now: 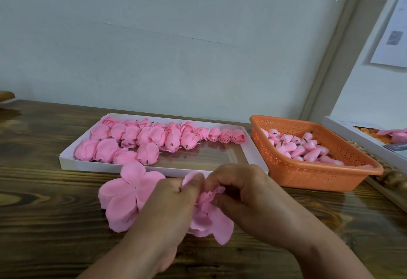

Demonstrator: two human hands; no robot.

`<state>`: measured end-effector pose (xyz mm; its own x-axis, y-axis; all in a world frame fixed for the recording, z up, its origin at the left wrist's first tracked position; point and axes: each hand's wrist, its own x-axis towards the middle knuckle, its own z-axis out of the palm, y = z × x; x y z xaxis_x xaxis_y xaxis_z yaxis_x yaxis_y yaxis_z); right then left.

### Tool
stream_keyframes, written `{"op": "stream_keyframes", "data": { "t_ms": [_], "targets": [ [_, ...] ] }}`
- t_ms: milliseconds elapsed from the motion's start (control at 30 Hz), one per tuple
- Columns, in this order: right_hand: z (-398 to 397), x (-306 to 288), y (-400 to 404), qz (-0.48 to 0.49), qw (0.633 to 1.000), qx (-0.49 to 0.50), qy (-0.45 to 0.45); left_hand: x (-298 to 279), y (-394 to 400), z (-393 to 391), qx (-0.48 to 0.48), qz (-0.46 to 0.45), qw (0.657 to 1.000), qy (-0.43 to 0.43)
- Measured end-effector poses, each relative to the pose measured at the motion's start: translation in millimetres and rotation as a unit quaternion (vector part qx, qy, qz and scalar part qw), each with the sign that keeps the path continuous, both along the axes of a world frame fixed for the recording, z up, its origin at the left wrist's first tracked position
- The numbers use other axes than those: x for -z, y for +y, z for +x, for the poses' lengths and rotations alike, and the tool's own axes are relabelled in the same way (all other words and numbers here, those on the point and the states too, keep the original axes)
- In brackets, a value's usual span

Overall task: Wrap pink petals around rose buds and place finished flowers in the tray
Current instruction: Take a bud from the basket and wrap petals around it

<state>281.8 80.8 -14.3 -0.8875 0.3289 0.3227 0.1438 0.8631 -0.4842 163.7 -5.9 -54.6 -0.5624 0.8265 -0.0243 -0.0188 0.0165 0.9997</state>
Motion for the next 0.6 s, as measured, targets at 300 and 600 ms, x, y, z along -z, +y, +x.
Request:
{"op": "stream_keyframes", "data": {
  "t_ms": [300,600],
  "targets": [
    [-8,0,-1,-0.039,0.999,0.031,-0.018,-3,-7,3,0.021,-0.015,0.995,0.098],
    [-6,7,5,-0.132,0.99,0.038,0.018,-4,-9,-1,0.078,-0.016,0.996,0.024]
  ]
}}
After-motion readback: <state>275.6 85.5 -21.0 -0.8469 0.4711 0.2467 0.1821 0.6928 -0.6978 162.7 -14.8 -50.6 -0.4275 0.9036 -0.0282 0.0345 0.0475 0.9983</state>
